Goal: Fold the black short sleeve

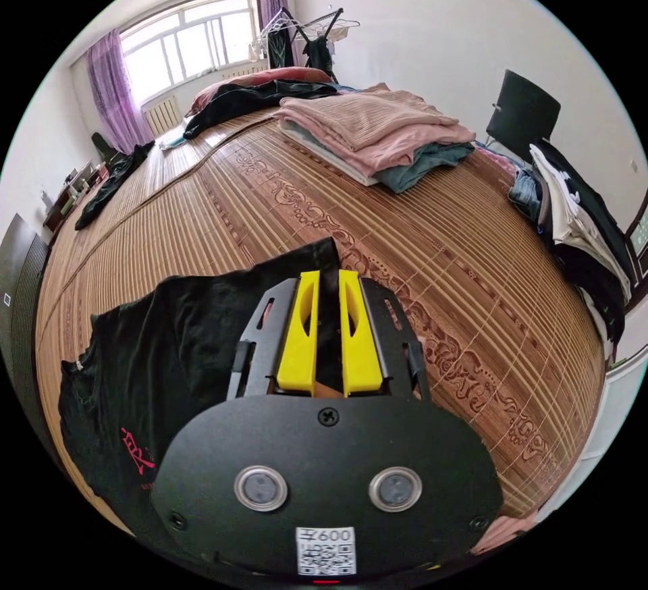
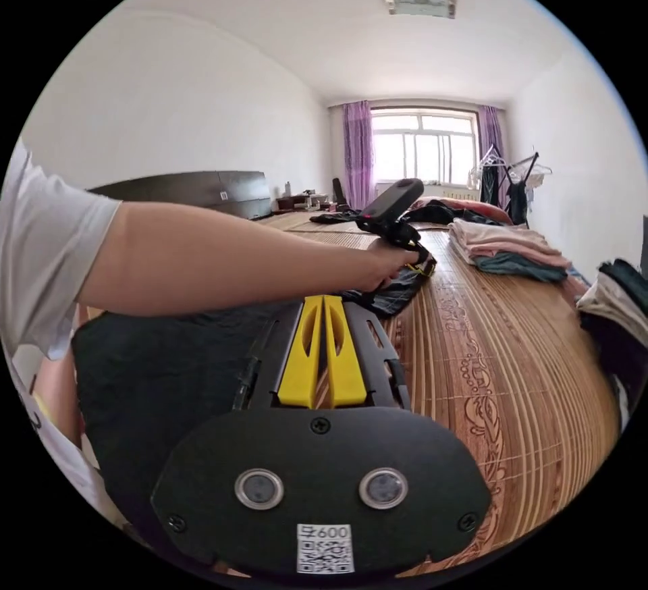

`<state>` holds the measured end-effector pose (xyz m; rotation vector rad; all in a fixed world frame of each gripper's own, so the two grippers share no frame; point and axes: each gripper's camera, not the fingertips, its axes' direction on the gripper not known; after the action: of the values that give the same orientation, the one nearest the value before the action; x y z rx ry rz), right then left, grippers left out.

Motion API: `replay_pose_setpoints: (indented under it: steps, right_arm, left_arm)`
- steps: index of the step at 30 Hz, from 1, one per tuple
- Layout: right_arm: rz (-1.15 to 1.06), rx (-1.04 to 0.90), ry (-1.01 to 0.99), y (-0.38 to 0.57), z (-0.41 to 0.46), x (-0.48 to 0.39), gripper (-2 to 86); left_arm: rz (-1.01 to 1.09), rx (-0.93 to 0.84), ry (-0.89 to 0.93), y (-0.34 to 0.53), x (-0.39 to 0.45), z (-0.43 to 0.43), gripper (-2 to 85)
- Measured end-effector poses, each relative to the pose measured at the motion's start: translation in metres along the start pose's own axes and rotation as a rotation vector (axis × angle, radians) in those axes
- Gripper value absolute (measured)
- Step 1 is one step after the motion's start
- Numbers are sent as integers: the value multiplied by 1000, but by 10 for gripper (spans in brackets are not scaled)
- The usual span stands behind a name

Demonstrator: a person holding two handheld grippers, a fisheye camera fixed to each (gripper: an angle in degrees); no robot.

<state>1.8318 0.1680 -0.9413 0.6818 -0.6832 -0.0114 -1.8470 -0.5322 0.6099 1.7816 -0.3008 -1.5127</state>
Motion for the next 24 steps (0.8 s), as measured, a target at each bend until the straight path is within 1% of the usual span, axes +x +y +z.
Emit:
replay_pose_setpoints:
  steps: [2,5,11,14,16,19,22,24]
  right_arm:
    - [-2,-12,2,-4,1,-6,-9]
    - [61,2,-12,-10,-4,-1,-9]
    - [239,47,-61,-17,-16,22,-9]
    - [314,61,-82,-20,-20,30,-9]
    - [339,49,-96,-26,-17,31,-9]
    - [327,24,-91,-35,-14,23,-9]
    - [291,28,-80,-41,-16,11,-9]
    - [278,29,-73,-44,-17,5,-9]
  left_arm:
    - [-29,2,27,-2,-10,5,34]
    - [-16,0,33,-7,-19,12,26]
    - [46,12,7,-11,-33,11,21]
    - [22,43,93,-14,-58,-2,22]
    - [-43,135,178,-12,-93,-33,23]
    - [-125,220,289,-6,-148,-80,25]
    - [-196,267,350,8,-205,-127,26]
    - [-212,273,353,17,-234,-150,27]
